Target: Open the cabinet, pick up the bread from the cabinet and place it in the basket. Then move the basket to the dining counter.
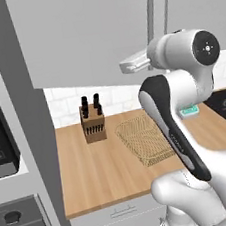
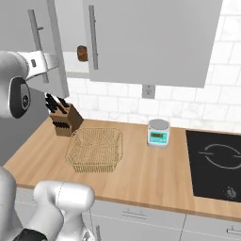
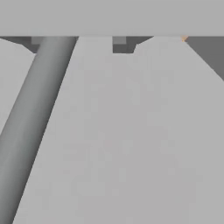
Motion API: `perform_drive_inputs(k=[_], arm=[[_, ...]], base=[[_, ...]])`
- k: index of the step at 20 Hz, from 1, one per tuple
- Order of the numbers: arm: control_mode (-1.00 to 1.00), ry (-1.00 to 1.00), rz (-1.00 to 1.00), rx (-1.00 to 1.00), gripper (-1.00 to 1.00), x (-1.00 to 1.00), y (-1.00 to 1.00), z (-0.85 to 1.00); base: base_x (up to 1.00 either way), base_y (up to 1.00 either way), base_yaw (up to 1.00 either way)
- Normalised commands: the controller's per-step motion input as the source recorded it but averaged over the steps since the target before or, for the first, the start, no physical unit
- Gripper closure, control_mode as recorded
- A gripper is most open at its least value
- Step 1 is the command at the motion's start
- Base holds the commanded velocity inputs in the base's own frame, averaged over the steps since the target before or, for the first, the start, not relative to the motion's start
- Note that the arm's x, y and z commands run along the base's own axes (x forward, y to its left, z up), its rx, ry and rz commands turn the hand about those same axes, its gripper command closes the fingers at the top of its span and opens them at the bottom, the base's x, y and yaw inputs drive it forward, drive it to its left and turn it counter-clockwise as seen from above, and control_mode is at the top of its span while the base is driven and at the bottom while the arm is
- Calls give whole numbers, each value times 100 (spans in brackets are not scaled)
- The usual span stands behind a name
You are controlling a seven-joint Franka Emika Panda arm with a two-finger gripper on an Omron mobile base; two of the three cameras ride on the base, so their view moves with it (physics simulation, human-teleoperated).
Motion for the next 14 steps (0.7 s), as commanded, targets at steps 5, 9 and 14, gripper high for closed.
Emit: perform_drive_inputs(k=[5, 9, 14], arm=[[-100, 0, 1, -4, 100, -82, 100, 0], [-100, 0, 3, 0, 100, -84, 100, 0], [-100, 0, 12, 4, 100, -94, 100, 0]], base=[[0, 0, 0], [0, 0, 0], [0, 0, 0]])
